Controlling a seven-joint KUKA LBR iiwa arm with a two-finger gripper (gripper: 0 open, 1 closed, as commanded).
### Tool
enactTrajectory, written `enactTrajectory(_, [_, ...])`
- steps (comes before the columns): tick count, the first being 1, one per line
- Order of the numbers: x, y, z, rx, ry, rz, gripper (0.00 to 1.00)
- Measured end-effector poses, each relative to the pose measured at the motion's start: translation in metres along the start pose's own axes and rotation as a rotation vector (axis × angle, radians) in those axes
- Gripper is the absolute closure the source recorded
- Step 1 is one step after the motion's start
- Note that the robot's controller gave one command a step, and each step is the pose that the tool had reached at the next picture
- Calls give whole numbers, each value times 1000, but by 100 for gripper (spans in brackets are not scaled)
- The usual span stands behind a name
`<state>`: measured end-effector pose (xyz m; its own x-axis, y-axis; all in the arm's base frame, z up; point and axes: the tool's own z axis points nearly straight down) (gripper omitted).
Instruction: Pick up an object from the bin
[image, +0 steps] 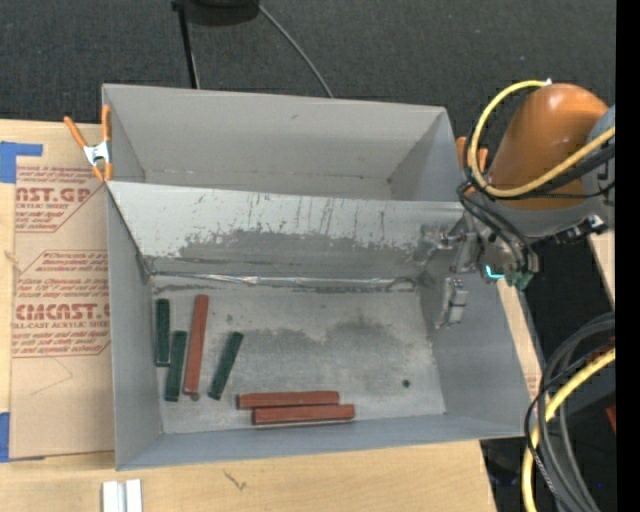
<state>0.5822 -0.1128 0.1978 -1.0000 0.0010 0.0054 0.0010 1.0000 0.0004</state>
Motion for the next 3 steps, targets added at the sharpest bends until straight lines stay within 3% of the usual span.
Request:
enactTrajectory(1, [-2,0,-5,1,-8,-1,0])
enactTrajectory(2, [5,43,23,2,-10,-78,0])
enactTrajectory(3, [8,84,86,0,-12,-105,0])
